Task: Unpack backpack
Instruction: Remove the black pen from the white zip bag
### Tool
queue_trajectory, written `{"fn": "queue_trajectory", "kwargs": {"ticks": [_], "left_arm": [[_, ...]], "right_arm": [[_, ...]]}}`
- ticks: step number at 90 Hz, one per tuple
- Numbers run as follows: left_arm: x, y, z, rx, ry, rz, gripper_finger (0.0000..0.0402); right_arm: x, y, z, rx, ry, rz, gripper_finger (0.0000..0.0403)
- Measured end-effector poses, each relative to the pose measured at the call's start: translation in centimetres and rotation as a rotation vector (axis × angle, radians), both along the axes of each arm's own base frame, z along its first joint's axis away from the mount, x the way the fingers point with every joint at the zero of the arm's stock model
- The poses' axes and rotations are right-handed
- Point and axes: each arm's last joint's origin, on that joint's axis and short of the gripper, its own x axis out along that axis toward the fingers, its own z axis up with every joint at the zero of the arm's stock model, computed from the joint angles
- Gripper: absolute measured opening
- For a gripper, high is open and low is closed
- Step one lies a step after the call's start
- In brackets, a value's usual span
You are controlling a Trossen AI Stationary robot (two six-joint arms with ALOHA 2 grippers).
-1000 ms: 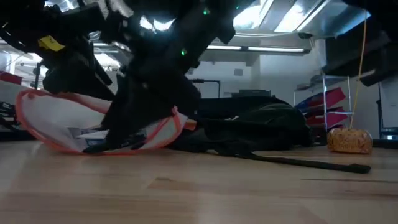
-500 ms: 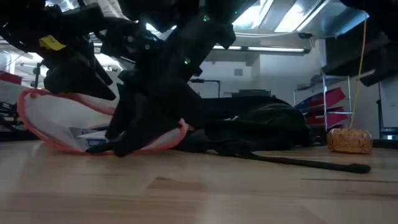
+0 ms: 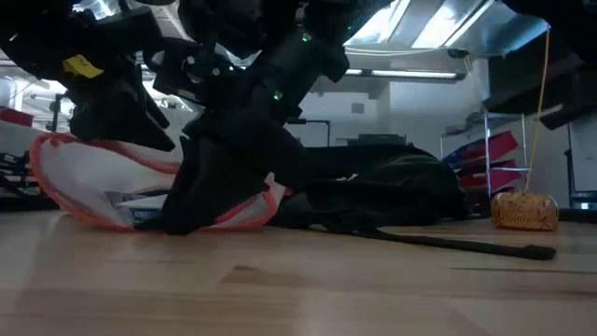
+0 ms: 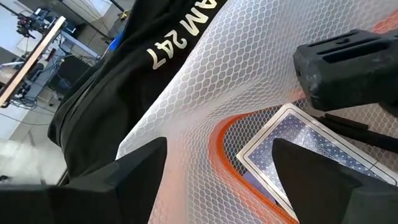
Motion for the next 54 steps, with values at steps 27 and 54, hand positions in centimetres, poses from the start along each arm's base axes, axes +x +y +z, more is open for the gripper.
{"fn": "queue_trajectory", "kwargs": {"ticks": [27, 54], "left_arm": [[0.0, 0.0, 0.0, 0.0, 0.001, -0.001, 0.0281], [0.0, 0.0, 0.0, 0.0, 0.001, -0.001, 0.0281]], "right_arm": [[-0.3, 1.0, -0.2, 0.009, 0.01, 0.009, 0.0106], [-0.3, 2.3, -0.1, 0.003, -0.02, 0.018, 0.0052]]}}
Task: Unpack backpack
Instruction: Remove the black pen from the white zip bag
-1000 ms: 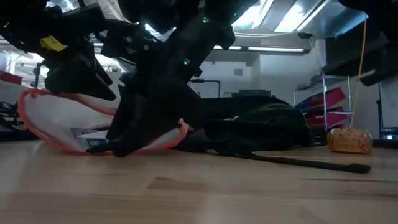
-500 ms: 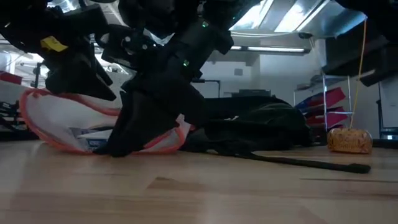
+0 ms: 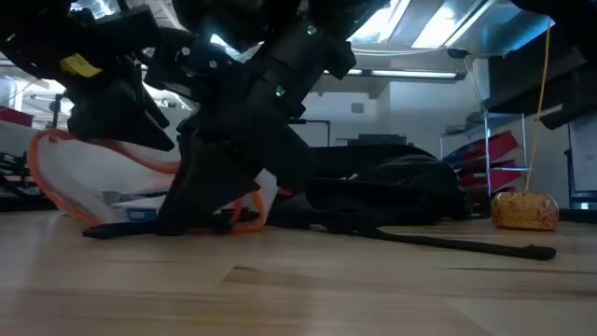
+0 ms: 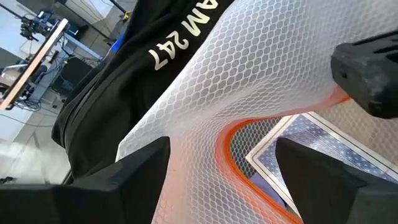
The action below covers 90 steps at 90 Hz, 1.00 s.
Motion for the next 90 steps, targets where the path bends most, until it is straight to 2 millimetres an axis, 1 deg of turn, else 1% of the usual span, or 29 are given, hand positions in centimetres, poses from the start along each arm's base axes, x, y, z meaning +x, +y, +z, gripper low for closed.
{"fn": "queue_trajectory", "kwargs": {"ticks": [9, 26, 35, 46, 61, 90], "left_arm": [[0.0, 0.0, 0.0, 0.0, 0.0, 0.0, 0.0281], [0.0, 0.0, 0.0, -0.001, 0.001, 0.0, 0.0281], [0.0, 0.0, 0.0, -0.002, 0.002, 0.0, 0.0281], [0.0, 0.0, 0.0, -0.004, 0.001, 0.0, 0.0281], [-0.1, -0.2, 0.0, -0.003, -0.007, -0.004, 0.0281], [-0.1, -0.2, -0.1, -0.025, 0.008, -0.006, 0.0281]], "right_arm": [[0.0, 0.7, 0.0, -0.002, -0.017, 0.008, 0.0045], [0.0, 2.4, 0.8, 0.031, -0.021, 0.001, 0.0026], [0.3, 3.0, 1.9, 0.045, -0.029, 0.009, 0.0017], [0.4, 3.8, 3.4, 0.037, -0.022, 0.029, 0.0016], [0.2, 4.3, 5.5, 0.058, 0.035, -0.014, 0.0016], [-0.1, 4.8, 5.5, 0.025, 0.047, 0.031, 0.0016]]}}
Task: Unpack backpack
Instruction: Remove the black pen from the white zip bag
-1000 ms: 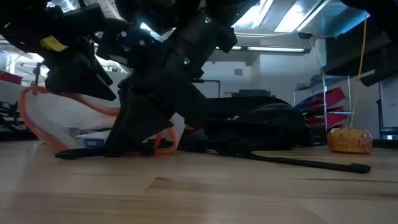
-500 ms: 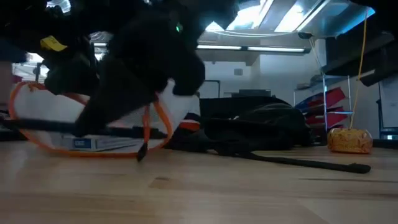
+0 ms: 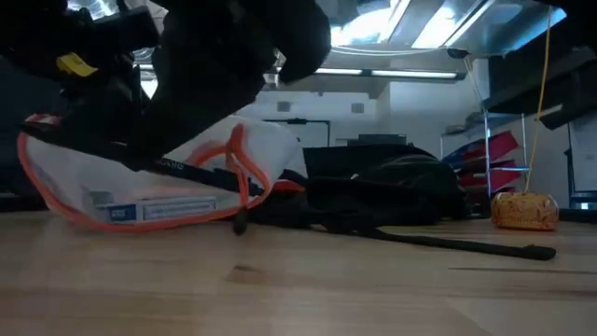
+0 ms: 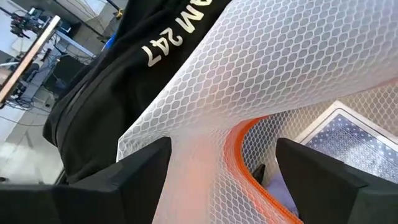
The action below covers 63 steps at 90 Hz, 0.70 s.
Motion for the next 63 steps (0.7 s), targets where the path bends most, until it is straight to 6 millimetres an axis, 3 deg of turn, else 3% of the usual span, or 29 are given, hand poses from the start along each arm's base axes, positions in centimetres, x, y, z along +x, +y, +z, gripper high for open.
{"fn": "queue_trajectory", "kwargs": {"ticks": [29, 63], "left_arm": [[0.0, 0.0, 0.0, 0.003, 0.007, -0.003, 0.0281], [0.0, 0.0, 0.0, -0.001, 0.01, -0.002, 0.0281]], "right_arm": [[-0.5, 0.9, 0.0, -0.017, -0.014, 0.211, 0.0016], [-2.7, 5.3, 0.2, -0.073, 0.013, 0.229, 0.0016]]}}
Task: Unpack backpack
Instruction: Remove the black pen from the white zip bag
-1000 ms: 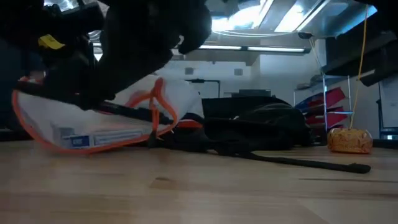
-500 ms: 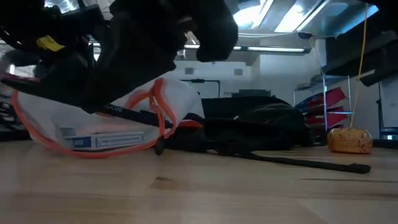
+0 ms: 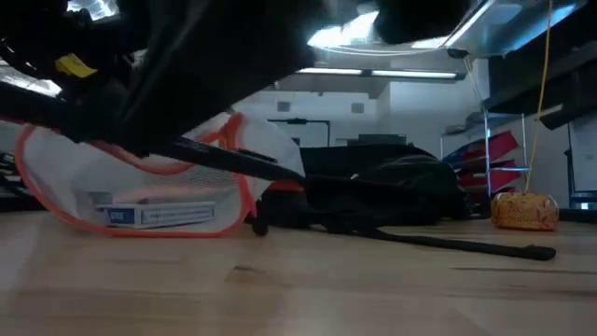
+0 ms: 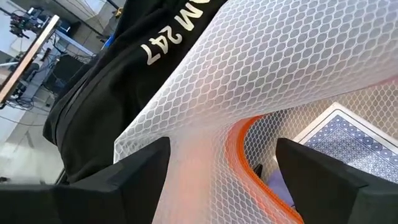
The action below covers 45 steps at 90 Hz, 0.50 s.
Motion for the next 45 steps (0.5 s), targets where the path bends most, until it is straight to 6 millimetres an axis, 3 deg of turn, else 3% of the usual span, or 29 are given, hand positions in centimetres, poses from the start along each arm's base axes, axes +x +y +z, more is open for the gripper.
{"fn": "queue_trajectory", "kwargs": {"ticks": [23, 45], "left_arm": [[0.0, 0.1, 0.0, 0.001, 0.002, 0.003, 0.0281], [0.0, 0.1, 0.0, -0.004, 0.007, 0.002, 0.0281]], "right_arm": [[-3.3, 1.2, -1.3, 0.039, 0.353, -0.19, 0.0016], [-4.7, 3.1, -1.0, 0.025, 0.377, -0.228, 0.0016]]}}
